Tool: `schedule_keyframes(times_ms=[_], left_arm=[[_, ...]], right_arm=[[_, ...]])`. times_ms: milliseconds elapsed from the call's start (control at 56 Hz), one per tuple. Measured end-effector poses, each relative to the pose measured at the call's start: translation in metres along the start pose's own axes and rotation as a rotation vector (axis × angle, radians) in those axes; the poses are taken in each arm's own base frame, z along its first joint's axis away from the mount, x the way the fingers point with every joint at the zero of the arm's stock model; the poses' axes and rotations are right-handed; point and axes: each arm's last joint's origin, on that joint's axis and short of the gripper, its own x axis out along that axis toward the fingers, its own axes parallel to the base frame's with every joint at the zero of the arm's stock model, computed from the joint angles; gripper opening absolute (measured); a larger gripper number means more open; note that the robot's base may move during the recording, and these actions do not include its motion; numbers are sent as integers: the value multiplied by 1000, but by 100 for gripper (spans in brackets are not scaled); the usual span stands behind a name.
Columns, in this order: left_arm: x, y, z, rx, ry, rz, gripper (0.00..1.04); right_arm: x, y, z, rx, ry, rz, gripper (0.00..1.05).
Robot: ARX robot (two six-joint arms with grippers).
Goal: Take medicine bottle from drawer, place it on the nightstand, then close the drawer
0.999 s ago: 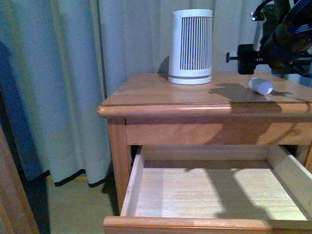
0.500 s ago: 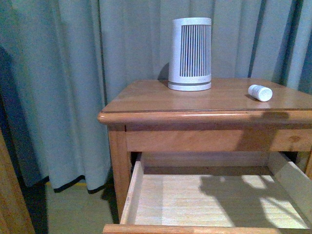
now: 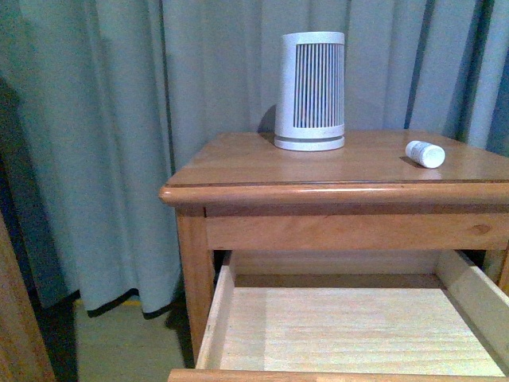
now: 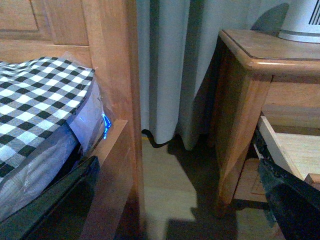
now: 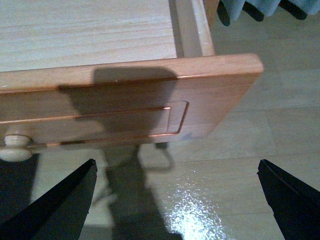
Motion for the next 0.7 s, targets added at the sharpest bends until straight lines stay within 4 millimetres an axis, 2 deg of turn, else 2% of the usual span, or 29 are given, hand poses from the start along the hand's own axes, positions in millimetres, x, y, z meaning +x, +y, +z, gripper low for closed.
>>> schedule_keyframes(times_ms=[107, 268, 696], left_arm=[[0, 0, 0, 0, 0, 0, 98], [0, 0, 0, 0, 0, 0, 98], [0, 0, 0, 0, 0, 0, 98]], right_arm=[[20, 7, -2, 1, -11, 3, 98], [56, 16, 6, -31, -115, -2, 98], [168, 59, 78, -61, -287, 56, 98]])
